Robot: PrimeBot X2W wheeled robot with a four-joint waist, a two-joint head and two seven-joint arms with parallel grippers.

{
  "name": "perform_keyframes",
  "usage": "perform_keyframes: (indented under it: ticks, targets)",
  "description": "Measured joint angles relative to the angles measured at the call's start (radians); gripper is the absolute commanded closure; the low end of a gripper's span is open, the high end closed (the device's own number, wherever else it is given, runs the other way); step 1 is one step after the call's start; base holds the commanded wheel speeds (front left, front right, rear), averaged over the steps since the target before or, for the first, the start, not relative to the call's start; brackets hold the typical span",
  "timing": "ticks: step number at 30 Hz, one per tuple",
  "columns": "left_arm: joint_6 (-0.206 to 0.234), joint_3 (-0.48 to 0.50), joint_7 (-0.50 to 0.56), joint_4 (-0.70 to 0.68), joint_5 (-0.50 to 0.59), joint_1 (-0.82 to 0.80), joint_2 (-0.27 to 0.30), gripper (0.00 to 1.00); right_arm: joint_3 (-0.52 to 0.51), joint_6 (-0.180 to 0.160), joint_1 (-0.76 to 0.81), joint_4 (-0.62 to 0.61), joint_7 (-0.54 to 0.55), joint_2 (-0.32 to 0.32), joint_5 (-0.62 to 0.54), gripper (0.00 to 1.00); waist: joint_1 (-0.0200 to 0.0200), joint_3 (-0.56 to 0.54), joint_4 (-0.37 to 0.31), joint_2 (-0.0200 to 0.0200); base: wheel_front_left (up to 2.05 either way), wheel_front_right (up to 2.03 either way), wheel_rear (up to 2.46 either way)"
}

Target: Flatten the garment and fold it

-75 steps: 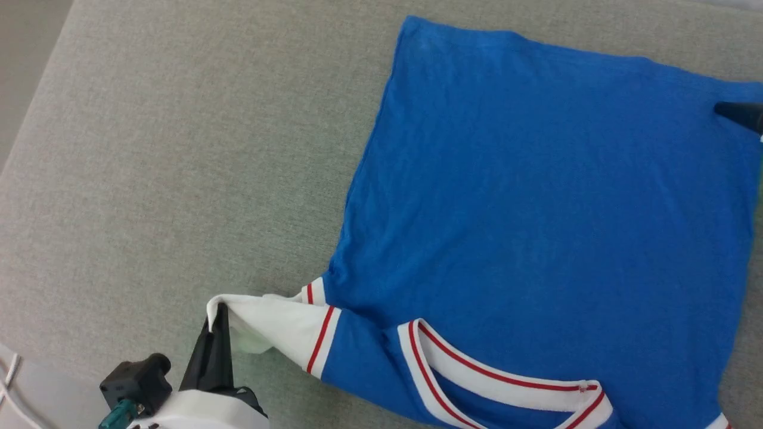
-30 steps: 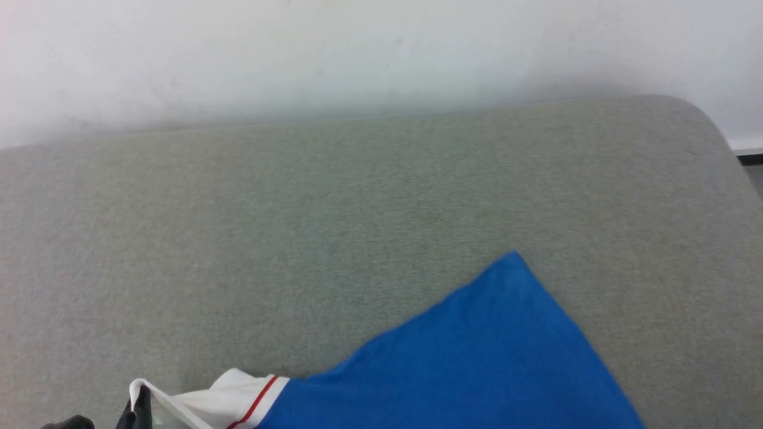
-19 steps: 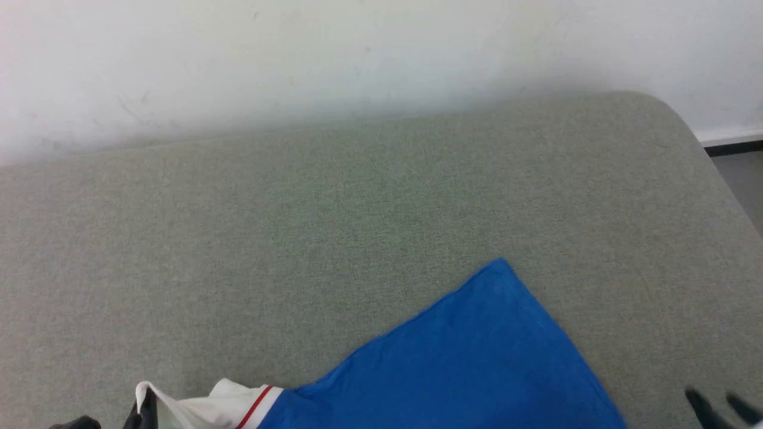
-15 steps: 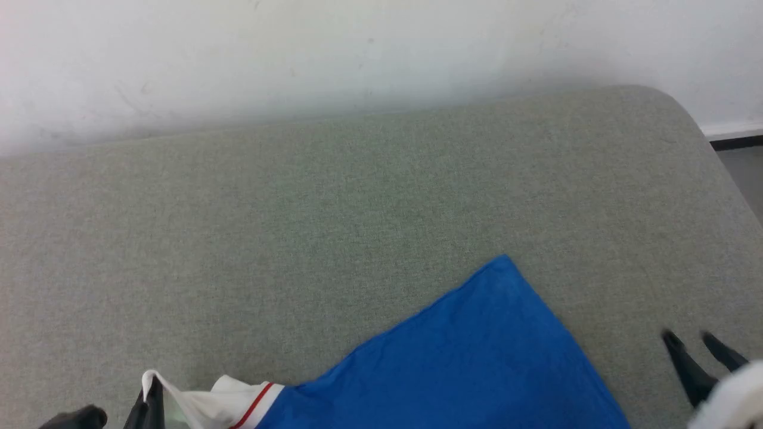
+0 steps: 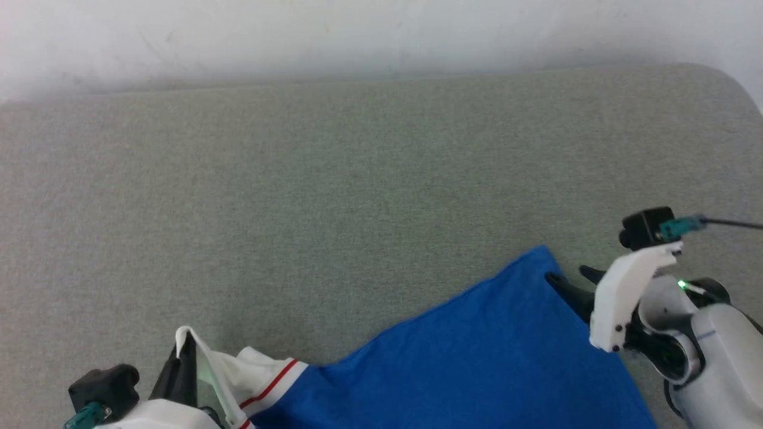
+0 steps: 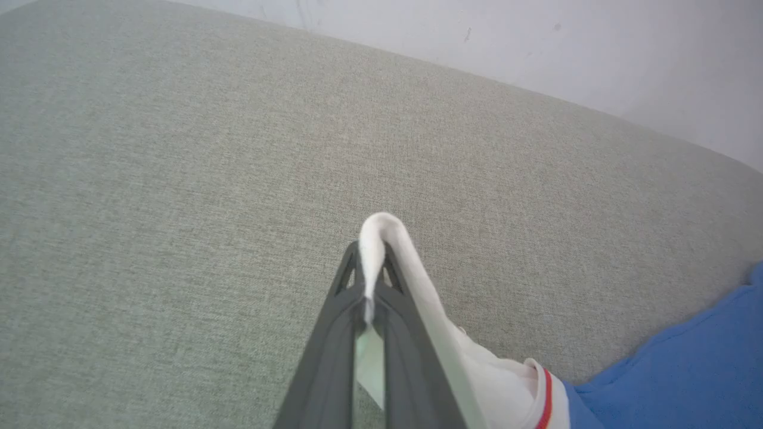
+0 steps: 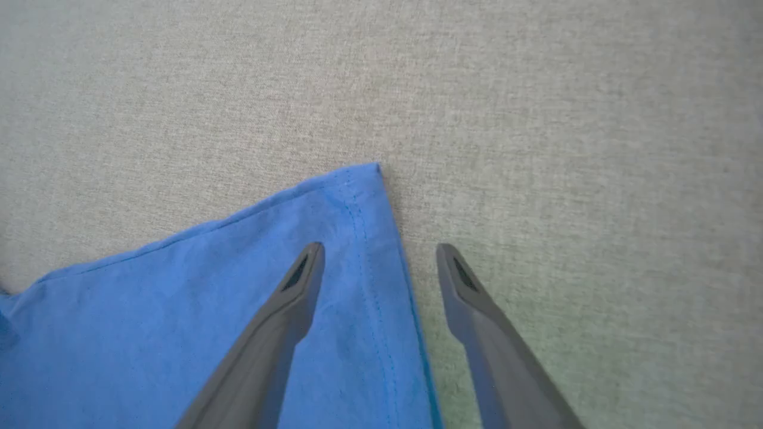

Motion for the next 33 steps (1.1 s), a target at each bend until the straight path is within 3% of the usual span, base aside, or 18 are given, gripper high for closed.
perform_keyframes:
  ticks: [10, 12, 14, 20, 25, 30, 33]
  targets:
    - [-0.018, -0.011, -0.008, 0.039, 0.0, -0.034, -0.01, 1.0, 0.2, -0.002, -0.166, 0.126, 0.17, -0.043, 0.147, 0.0, -0.0001, 0.048, 0.03, 0.0, 0.0, 0.0, 0.0]
    - [-0.025, -0.013, -0.009, 0.046, -0.001, -0.035, -0.011, 1.0, 0.242, -0.003, -0.177, 0.122, 0.202, -0.055, 0.187, 0.58, -0.0002, 0.047, 0.032, 0.0, 0.0, 0.0, 0.0]
    - [-0.026, -0.015, -0.012, 0.055, -0.002, -0.036, -0.012, 1.0, 0.271, -0.004, -0.183, 0.121, 0.225, -0.063, 0.222, 1.0, -0.0002, 0.043, 0.032, 0.0, 0.0, 0.0, 0.0]
    - [-0.035, -0.01, -0.017, 0.077, -0.002, -0.045, -0.006, 1.0, 0.347, -0.003, -0.187, 0.107, 0.217, -0.096, 0.26, 1.0, -0.0001, 0.018, 0.031, 0.0, 0.0, 0.0, 0.0]
    - [-0.04, 0.006, -0.001, 0.074, 0.002, -0.118, 0.036, 1.0, 0.35, -0.002, -0.199, 0.077, 0.118, -0.132, 0.27, 1.0, -0.0001, -0.019, 0.025, 0.0, 0.0, 0.0, 0.0]
    - [-0.097, 0.019, 0.044, 0.095, 0.032, -0.305, 0.113, 1.0, 0.299, -0.001, -0.304, 0.072, -0.037, -0.179, 0.154, 1.0, -0.0002, -0.065, 0.015, 0.0, 0.0, 0.0, 0.0]
    - [-0.145, 0.007, 0.075, 0.145, 0.049, -0.456, 0.14, 1.0, 0.255, 0.0, -0.373, 0.098, -0.097, -0.172, 0.102, 1.0, -0.0002, -0.085, 0.004, 0.0, 0.0, 0.0, 0.0]
